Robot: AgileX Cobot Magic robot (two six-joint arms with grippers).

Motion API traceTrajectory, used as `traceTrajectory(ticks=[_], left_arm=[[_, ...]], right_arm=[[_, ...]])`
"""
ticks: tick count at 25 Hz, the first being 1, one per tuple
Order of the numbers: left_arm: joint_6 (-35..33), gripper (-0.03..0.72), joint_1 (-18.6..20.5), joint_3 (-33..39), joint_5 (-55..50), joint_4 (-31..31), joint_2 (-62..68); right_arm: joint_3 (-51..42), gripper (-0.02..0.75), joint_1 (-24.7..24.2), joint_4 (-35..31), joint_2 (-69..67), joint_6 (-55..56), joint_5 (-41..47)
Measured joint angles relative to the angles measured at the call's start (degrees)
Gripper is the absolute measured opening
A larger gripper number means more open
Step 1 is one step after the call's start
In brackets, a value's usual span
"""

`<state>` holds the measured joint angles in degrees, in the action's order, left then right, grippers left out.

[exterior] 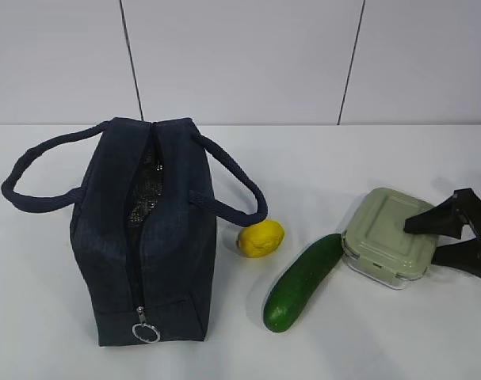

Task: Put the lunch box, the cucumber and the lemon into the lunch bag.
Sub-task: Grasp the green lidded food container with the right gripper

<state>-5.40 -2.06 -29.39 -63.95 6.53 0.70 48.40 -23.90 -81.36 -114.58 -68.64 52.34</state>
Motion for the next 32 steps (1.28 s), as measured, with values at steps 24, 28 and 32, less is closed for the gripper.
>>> traceTrajectory(ticks=[24, 28, 32], left_arm=[[0.00, 0.234, 0.00, 0.00, 0.00, 0.00, 0.00], [0.00, 0.234, 0.00, 0.00, 0.00, 0.00, 0.00], [0.00, 0.234, 0.00, 0.00, 0.00, 0.00, 0.00]], right_arm=[[0.00, 0.547, 0.00, -0.65, -0.03, -0.06, 2.63], [0.00, 0.547, 0.35, -1.09, -0.03, -0.06, 2.63], [0.00, 0.547, 2.32, -1.27, -0.03, -0.06, 2.18]])
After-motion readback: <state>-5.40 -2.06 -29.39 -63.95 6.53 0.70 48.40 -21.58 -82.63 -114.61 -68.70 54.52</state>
